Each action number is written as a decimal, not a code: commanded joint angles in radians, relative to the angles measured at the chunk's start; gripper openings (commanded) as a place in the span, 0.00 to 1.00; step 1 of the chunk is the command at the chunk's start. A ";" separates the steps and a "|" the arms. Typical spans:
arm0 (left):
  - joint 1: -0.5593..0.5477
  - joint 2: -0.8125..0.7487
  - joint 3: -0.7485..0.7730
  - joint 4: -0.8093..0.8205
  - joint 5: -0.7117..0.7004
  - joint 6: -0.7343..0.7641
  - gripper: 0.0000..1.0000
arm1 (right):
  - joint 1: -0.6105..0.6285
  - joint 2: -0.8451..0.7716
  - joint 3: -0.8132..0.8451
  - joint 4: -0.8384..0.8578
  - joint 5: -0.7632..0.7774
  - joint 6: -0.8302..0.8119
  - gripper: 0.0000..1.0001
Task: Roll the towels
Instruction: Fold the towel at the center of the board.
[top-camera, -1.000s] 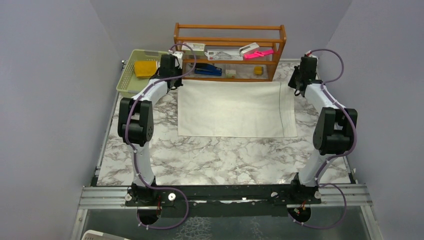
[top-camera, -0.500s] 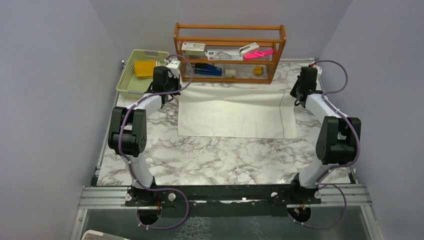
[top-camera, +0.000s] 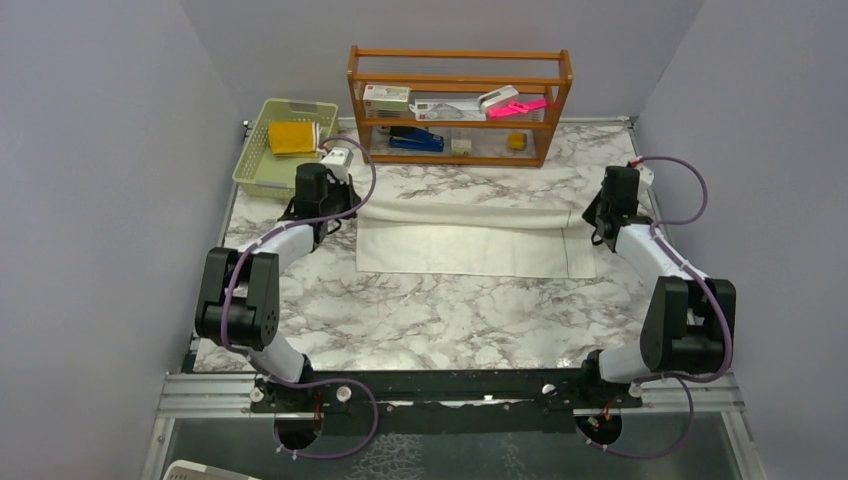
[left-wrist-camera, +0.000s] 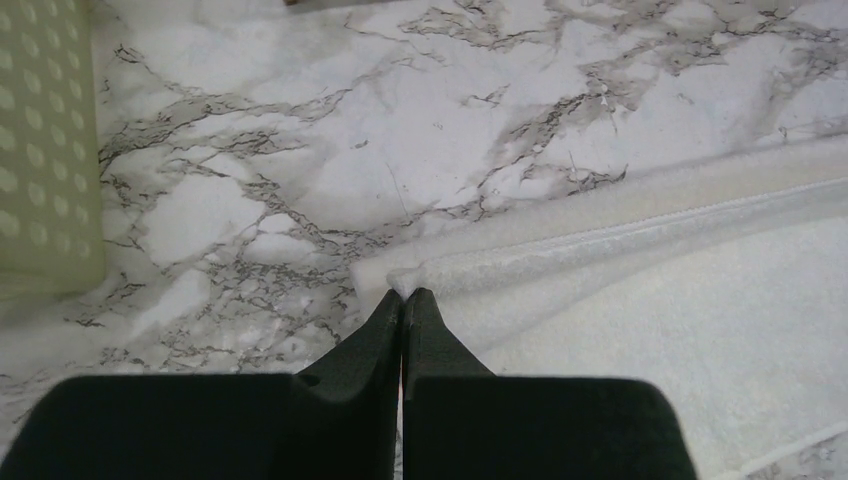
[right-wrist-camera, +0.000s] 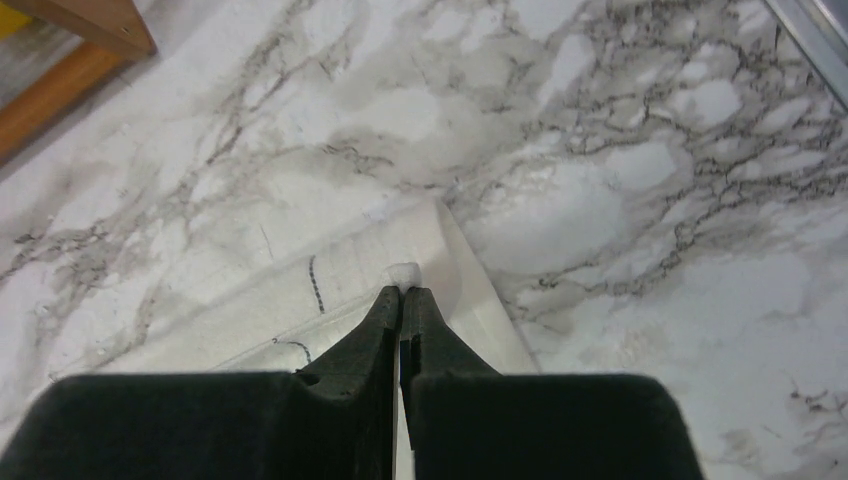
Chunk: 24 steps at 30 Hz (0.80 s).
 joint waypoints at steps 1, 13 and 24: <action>0.006 -0.102 -0.072 0.034 0.019 -0.058 0.00 | -0.011 -0.057 -0.055 -0.032 0.029 0.060 0.01; 0.005 -0.248 -0.178 -0.065 0.040 -0.113 0.00 | -0.014 -0.145 -0.084 -0.092 0.050 0.071 0.01; -0.016 -0.238 -0.234 -0.091 0.085 -0.191 0.00 | -0.015 -0.186 -0.129 -0.184 0.067 0.139 0.01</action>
